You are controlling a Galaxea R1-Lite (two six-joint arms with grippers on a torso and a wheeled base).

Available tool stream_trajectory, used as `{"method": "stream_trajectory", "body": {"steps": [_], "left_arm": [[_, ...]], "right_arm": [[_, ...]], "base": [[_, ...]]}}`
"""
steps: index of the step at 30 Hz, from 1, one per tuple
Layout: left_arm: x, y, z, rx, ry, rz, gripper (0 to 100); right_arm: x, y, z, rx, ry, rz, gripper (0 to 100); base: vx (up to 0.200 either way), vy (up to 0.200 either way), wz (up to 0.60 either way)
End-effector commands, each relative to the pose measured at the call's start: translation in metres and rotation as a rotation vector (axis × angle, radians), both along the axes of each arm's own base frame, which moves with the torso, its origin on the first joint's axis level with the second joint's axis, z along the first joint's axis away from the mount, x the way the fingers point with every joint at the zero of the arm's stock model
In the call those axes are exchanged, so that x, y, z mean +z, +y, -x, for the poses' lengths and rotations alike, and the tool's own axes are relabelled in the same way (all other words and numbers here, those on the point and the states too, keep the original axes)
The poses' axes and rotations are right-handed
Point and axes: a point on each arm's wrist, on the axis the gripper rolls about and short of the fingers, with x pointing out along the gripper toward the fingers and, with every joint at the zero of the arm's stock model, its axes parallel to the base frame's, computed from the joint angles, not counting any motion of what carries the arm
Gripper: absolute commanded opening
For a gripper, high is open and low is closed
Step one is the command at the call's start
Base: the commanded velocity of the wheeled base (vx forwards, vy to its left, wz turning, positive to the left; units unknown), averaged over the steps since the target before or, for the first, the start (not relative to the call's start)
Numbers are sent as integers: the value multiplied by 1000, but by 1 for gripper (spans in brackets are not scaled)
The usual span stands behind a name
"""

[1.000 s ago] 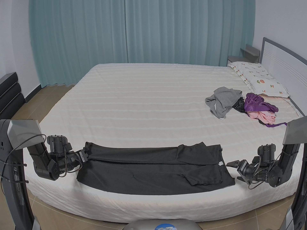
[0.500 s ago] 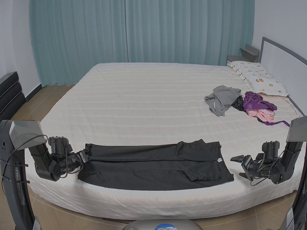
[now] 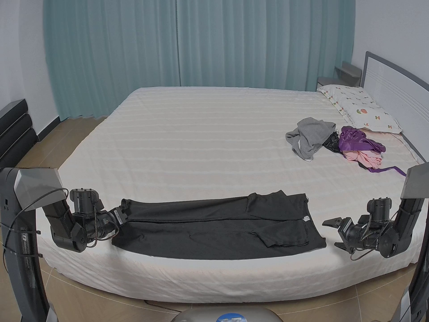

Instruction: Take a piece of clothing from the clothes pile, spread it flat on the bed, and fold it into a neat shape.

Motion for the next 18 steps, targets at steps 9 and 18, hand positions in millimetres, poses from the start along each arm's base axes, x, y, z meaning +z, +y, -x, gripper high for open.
{"method": "stream_trajectory", "body": {"steps": [9, 18], "left_arm": [[15, -13, 1, 0, -31, 0, 0], [25, -31, 3, 5, -43, 22, 0]], "right_arm": [[-1, 1, 0, 3, -19, 1, 100], [-1, 2, 1, 7, -18, 2, 100]], "base": [[0, -200, 0], [0, -200, 0]]}}
